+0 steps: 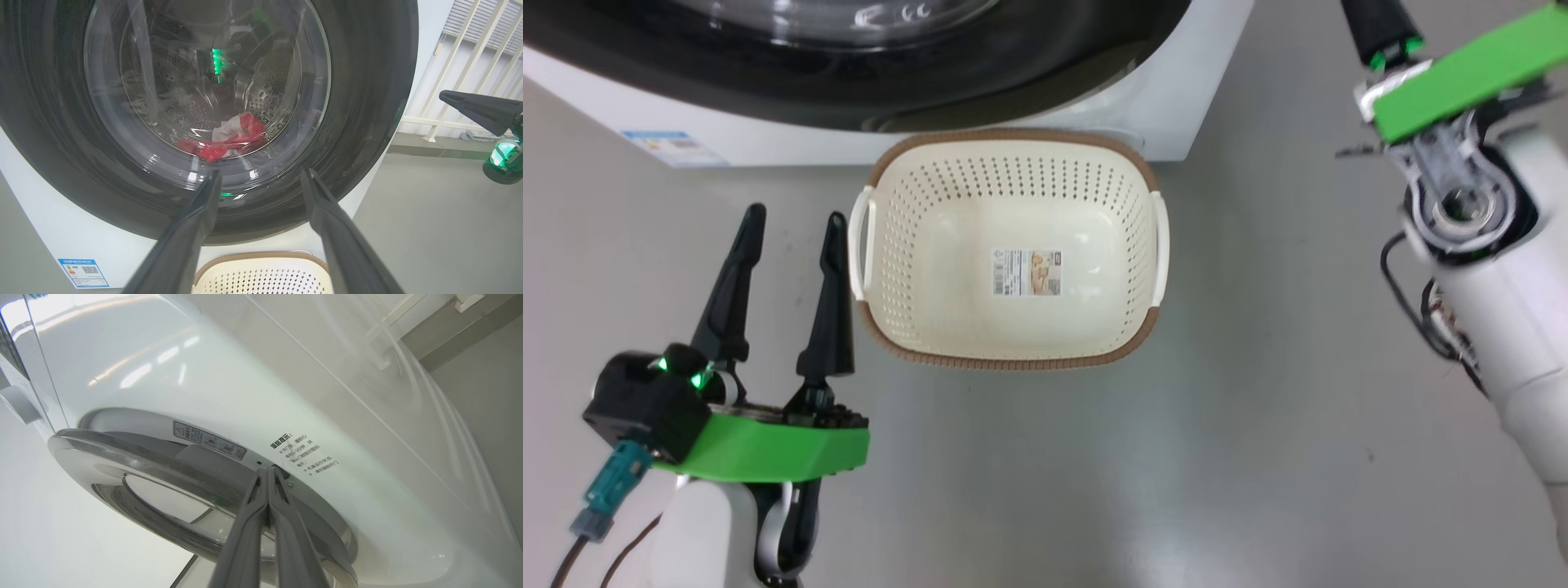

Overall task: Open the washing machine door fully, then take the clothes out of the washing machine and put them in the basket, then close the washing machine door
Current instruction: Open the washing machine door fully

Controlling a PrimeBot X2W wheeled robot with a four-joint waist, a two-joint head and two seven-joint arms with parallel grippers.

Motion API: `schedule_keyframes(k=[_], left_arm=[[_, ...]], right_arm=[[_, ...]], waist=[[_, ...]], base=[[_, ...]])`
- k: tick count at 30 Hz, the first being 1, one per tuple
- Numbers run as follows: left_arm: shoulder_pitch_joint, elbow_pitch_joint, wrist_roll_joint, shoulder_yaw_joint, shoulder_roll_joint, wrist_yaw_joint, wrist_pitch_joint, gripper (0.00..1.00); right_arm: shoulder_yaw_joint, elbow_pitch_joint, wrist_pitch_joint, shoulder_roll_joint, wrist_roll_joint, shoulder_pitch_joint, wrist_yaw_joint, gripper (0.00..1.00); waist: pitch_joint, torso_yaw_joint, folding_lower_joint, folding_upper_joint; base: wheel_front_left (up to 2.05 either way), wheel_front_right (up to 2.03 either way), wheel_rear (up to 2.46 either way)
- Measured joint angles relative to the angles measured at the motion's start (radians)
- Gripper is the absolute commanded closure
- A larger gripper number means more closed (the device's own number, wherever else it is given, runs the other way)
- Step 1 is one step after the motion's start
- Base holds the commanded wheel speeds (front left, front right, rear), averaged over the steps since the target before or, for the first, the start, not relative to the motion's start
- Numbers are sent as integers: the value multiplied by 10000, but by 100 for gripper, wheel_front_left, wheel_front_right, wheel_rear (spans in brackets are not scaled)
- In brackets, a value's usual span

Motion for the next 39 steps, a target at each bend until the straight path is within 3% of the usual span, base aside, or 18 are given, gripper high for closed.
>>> schedule_keyframes(k=[10, 16, 23, 39], left_arm=[[-333, -10, -23, -134, -6, 10, 0, 0], [-554, -4, -92, -274, -17, 10, -2, 0], [-669, -4, -94, -337, -36, 10, -2, 0], [-763, 36, -94, -362, -56, 12, -2, 0]], right_arm=[[-387, 65, 2107, -65, 2303, -1383, 0, 100], [-711, 311, 3336, 33, 3033, -1823, 0, 100], [-957, 422, 4546, 253, 3150, -2247, 0, 100], [-1256, 642, 6142, 242, 2997, -2637, -36, 100]], waist=[[812, 329, 0, 0], [1179, 446, 0, 0], [1469, 537, 0, 0], [1580, 667, 0, 0]], base=[[0, 0, 0], [0, 0, 0], [0, 0, 0], [0, 0, 0]])
